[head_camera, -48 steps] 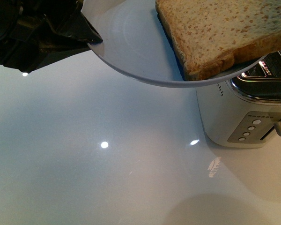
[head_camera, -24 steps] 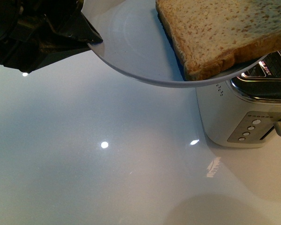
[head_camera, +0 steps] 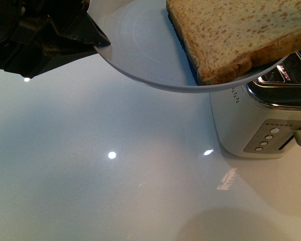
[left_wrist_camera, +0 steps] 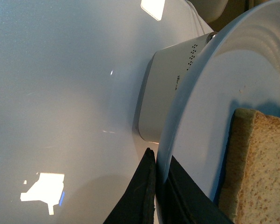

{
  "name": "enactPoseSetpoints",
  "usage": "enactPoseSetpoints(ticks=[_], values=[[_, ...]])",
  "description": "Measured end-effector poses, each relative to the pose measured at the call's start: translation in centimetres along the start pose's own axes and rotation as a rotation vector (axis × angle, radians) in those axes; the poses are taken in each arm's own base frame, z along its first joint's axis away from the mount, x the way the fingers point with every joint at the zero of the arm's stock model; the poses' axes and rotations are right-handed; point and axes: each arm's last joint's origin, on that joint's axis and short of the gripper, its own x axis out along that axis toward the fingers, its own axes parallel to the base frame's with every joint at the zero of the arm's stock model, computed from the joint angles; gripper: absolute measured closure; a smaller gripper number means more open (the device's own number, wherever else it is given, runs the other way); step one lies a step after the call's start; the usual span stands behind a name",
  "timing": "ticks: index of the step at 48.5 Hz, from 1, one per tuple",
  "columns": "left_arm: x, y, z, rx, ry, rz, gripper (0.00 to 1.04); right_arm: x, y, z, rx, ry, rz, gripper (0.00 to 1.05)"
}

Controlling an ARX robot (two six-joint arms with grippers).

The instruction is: Left arm holds plate, right arm toasts bread

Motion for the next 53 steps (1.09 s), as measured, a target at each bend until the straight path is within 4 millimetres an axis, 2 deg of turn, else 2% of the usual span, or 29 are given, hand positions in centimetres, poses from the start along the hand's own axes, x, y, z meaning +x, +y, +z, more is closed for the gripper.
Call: enactPoseSetpoints(ticks=[6,15,24,27,39,53], values=[[0.0,0.0,0.0,-0.002,0.0,0.0,1.02,-0.8,0.7,1.0,-0.019,-0.043,0.007,1.02],[0.0,0.0,0.0,-0.006,0.0,0.0,1.02,-2.8,1.9,4.1,-0.097,-0.179,0.002,1.02],[0.0,0.0,0.0,-0.006,0.0,0.0,1.02,-4.5,2.7,7.9,-0.269,-0.355,-0.075,1.02],[0.0,0.0,0.0,-0.006,0.0,0.0,1.02,-4.6,2.7,8.3,-0.327,-0.382,-0.1,1.02],[0.0,0.0,0.0,-0.006,0.0,0.0,1.02,-3.4,1.5,8.9,-0.538,-0.396,-0.213,1.02],[0.0,0.0,0.0,-0.006,0.0,0.0,1.02,0.7,-1.2,7.0,-0.626,-0.291,-0.264,1.02]])
